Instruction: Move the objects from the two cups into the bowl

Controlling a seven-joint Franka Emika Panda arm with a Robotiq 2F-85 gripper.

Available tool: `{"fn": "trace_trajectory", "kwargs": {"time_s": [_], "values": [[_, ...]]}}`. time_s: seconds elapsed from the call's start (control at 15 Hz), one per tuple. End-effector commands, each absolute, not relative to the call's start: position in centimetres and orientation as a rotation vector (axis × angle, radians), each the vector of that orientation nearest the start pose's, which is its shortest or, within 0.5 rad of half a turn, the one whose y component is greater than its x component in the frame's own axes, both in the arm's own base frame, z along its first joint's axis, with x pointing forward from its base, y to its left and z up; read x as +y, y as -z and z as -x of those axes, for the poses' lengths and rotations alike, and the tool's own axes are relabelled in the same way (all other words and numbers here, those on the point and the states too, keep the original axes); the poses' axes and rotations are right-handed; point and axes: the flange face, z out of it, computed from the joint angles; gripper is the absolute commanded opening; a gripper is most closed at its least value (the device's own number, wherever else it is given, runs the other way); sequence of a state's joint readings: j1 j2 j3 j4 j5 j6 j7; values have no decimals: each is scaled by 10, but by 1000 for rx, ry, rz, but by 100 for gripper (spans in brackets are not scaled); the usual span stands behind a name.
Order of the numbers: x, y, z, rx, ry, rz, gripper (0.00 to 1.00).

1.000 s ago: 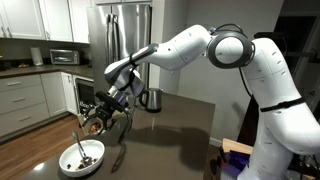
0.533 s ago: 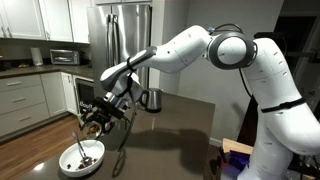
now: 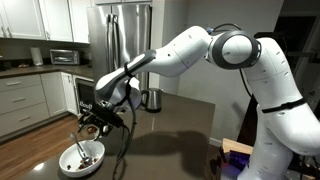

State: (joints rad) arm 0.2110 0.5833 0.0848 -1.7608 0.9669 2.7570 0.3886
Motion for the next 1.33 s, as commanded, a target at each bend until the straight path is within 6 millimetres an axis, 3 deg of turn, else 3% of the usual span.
{"fn": "trace_trajectory", "kwargs": {"time_s": [0.0,0.47,1.27], "values": [[172,-279,-652,1085,299,2260,57],[207,-284,-629,976,432,2356,57],[212,-299,-627,857,648,2404,57]]}}
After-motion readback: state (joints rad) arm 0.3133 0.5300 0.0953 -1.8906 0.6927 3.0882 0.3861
